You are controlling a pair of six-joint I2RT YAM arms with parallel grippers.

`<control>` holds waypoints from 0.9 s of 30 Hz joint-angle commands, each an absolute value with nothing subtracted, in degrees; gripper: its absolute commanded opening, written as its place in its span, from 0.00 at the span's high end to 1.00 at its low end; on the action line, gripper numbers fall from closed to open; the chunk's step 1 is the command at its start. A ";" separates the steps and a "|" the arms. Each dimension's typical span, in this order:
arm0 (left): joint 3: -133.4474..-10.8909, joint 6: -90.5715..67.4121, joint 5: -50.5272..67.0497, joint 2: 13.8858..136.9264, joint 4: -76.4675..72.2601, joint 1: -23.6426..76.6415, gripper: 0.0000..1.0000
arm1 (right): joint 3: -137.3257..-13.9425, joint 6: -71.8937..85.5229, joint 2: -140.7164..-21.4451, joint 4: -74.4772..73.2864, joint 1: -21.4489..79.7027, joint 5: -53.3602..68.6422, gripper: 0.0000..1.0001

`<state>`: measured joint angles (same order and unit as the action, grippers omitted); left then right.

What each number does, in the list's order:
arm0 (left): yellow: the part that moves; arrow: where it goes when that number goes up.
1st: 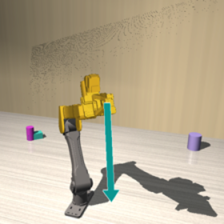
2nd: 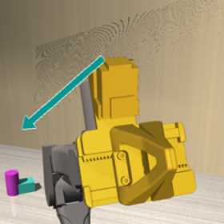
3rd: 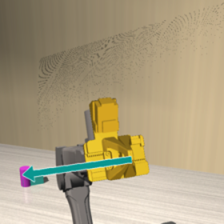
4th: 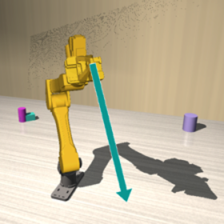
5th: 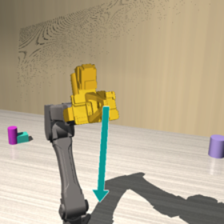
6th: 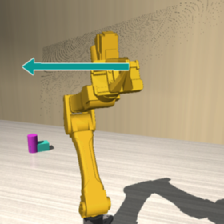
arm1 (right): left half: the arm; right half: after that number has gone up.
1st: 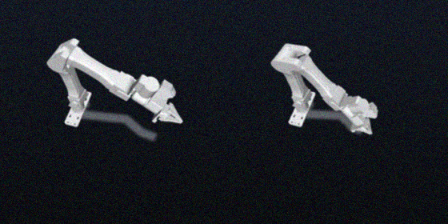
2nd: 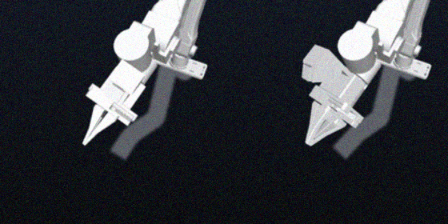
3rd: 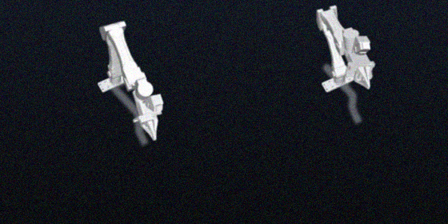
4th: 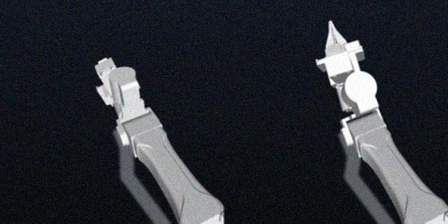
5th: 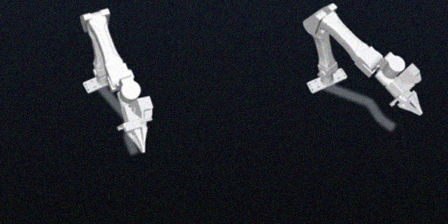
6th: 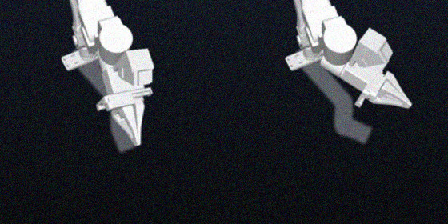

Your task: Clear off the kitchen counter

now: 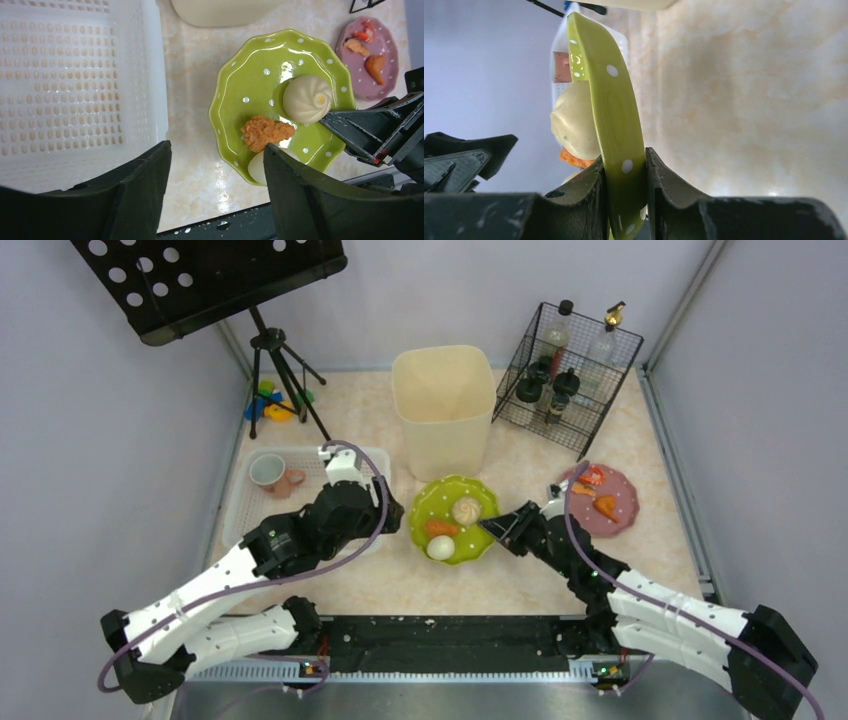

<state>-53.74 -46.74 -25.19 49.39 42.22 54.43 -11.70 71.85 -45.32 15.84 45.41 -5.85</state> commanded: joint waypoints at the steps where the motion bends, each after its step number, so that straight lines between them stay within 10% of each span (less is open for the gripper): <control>1: -57.55 -44.04 -29.14 47.71 45.34 54.32 0.23 | -20.56 75.07 -44.99 28.84 44.95 -2.80 1.00; 7: -59.72 -40.84 -29.56 46.08 46.79 54.32 0.02 | -25.89 75.06 -47.17 27.79 44.89 -1.46 1.00; 27: -63.26 -39.01 -33.84 35.47 53.61 54.32 0.01 | -50.51 75.32 -57.57 16.50 44.73 -0.94 1.00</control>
<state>-63.24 -39.66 -32.77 35.44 52.97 54.43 -40.45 72.42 -57.17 8.95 45.32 -0.23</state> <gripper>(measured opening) 0.986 0.254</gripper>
